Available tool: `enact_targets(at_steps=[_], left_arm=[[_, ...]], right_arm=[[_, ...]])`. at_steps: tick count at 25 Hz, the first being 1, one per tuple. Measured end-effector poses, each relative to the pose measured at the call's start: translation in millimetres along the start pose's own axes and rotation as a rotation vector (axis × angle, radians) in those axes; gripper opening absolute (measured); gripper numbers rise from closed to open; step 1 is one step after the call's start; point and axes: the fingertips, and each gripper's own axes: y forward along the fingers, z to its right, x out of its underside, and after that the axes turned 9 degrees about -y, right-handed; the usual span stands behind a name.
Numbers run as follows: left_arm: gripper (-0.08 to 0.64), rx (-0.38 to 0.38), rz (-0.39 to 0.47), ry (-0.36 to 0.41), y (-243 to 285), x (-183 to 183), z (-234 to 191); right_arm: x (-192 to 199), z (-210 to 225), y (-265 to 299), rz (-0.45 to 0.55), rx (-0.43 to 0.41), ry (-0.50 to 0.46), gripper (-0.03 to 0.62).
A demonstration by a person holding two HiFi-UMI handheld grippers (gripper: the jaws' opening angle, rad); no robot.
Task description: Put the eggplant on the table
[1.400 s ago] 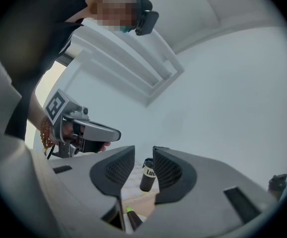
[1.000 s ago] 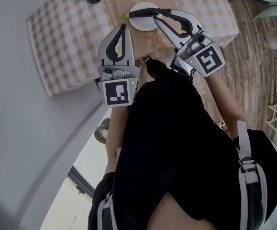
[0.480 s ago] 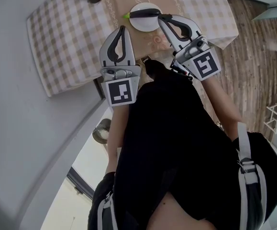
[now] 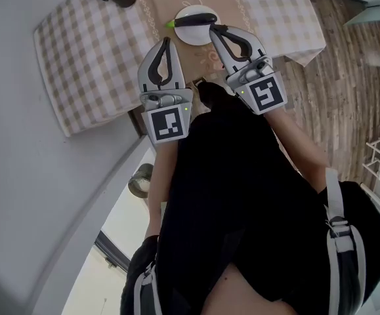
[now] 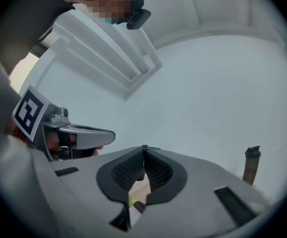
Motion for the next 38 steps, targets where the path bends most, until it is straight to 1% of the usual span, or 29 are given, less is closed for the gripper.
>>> enact_targets(at_steps=[7, 13, 18, 26, 30, 33, 36, 38], left_arm=[[-0.008, -0.01, -0.019, 0.005, 3.8, 14.6, -0.1], [-0.008, -0.016, -0.045, -0.001, 3.8, 28.7, -0.1], [-0.008, -0.024, -0.073, -0.001, 2.2, 42.1, -3.0], [-0.008, -0.024, -0.098, -0.017, 2.9, 57.7, -2.1], [-0.008, -0.03, -0.139, -0.015, 1.4, 72.3, -4.8], [-0.008, -0.025, -0.133, -0.026, 2.1, 72.8, -4.2], [-0.008, -0.027, -0.151, -0.021, -0.1, 78.0, -5.5], [-0.008, -0.019, -0.136, -0.023, 1.5, 75.3, -4.1]], right_arm=[[15.0, -13.4, 5.4, -0.032, -0.002, 0.001, 0.008], [26.9, -18.9, 10.8, -0.063, 0.012, 0.048, 0.008], [31.4, -22.9, 12.0, -0.065, 0.007, 0.052, 0.008], [48.1, -24.3, 9.2, -0.102, 0.009, 0.067, 0.007], [58.3, -24.8, 8.6, -0.122, -0.001, 0.062, 0.006], [65.1, -25.5, 8.3, -0.136, -0.002, 0.056, 0.007], [69.8, -27.2, 7.5, -0.148, -0.003, 0.061, 0.006], [72.0, -27.7, 8.2, -0.154, -0.005, 0.061, 0.006]])
